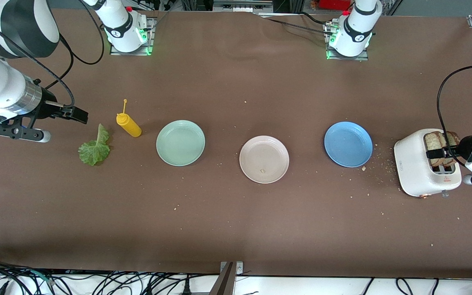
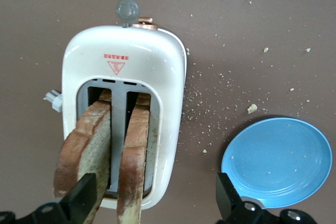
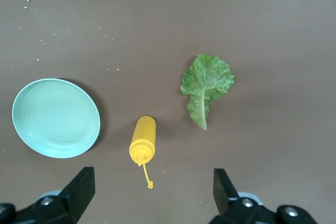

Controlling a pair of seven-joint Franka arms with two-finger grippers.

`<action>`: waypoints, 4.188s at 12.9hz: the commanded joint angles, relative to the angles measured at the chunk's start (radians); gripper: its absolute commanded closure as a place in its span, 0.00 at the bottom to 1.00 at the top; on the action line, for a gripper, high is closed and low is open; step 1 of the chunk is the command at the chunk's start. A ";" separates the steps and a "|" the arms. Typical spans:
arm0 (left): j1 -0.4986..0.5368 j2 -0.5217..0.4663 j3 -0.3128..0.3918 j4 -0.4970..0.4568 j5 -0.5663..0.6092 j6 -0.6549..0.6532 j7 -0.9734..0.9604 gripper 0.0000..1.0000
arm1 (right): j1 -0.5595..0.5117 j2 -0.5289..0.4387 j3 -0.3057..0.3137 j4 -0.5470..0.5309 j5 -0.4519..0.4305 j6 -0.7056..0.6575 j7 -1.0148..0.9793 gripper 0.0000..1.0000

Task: Make sandwich in beige plate with both arms
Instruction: 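Lower the left gripper and grasp one toast slice, then lift the toast slice out of the toaster with the left gripper, then lower the toast onto the beige plate and open the left gripper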

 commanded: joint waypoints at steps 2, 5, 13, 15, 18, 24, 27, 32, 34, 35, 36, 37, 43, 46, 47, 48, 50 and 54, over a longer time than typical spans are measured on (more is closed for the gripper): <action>0.018 -0.027 -0.010 -0.060 -0.027 0.051 0.027 0.01 | 0.004 -0.009 -0.004 -0.014 -0.006 0.001 0.003 0.00; 0.018 -0.064 -0.010 -0.152 -0.027 0.126 0.027 0.06 | 0.004 -0.009 -0.004 -0.015 -0.006 0.002 0.003 0.00; 0.055 -0.107 -0.008 -0.211 -0.012 0.145 0.097 0.81 | 0.004 -0.010 -0.004 -0.015 -0.004 0.002 0.003 0.00; 0.060 -0.107 -0.008 -0.209 -0.012 0.145 0.131 1.00 | 0.004 -0.012 -0.004 -0.017 -0.004 0.002 0.003 0.00; 0.058 -0.107 -0.008 -0.159 -0.012 0.132 0.139 1.00 | 0.004 -0.012 -0.004 -0.015 -0.004 0.002 0.002 0.00; 0.066 -0.074 -0.008 0.129 -0.028 -0.117 0.143 1.00 | 0.004 -0.012 -0.004 -0.017 -0.004 0.002 0.003 0.00; 0.054 -0.073 -0.019 0.219 -0.047 -0.200 0.143 1.00 | 0.004 -0.010 -0.004 -0.017 -0.004 0.002 0.002 0.00; 0.045 -0.067 -0.019 0.219 -0.462 -0.259 0.113 1.00 | 0.004 -0.009 -0.004 -0.017 -0.004 0.004 0.002 0.00; -0.014 -0.019 -0.020 0.219 -0.603 -0.289 0.070 1.00 | 0.004 -0.009 -0.004 -0.017 -0.004 0.005 0.000 0.00; -0.046 0.007 -0.027 0.219 -0.660 -0.291 0.067 1.00 | 0.002 -0.009 -0.005 -0.017 -0.006 0.005 -0.001 0.00; -0.090 0.031 -0.027 0.219 -0.679 -0.290 0.068 1.00 | 0.004 -0.007 -0.010 -0.017 -0.006 0.005 -0.004 0.00; -0.129 0.060 -0.027 0.225 -0.706 -0.283 0.067 1.00 | 0.004 -0.007 -0.013 -0.017 -0.006 0.005 -0.007 0.00; -0.208 0.202 -0.027 0.218 -1.086 -0.207 0.154 1.00 | 0.004 -0.003 -0.017 -0.017 -0.006 0.008 -0.007 0.00; -0.250 0.263 -0.027 0.211 -1.133 -0.174 0.182 1.00 | 0.004 -0.001 -0.020 -0.017 -0.006 0.010 -0.010 0.00; -0.261 0.269 -0.027 0.193 -1.137 -0.173 0.183 1.00 | 0.004 -0.003 -0.020 -0.017 -0.006 0.008 -0.010 0.00; -0.270 0.272 -0.027 0.184 -1.139 -0.168 0.183 1.00 | 0.004 -0.003 -0.020 -0.017 -0.006 0.008 -0.010 0.00; -0.297 0.288 -0.027 0.153 -1.136 -0.132 0.221 1.00 | 0.004 -0.003 -0.020 -0.017 -0.006 0.008 -0.010 0.00; -0.382 0.286 -0.027 0.012 -1.163 0.064 0.350 1.00 | 0.004 -0.003 -0.020 -0.017 -0.006 0.008 -0.010 0.00</action>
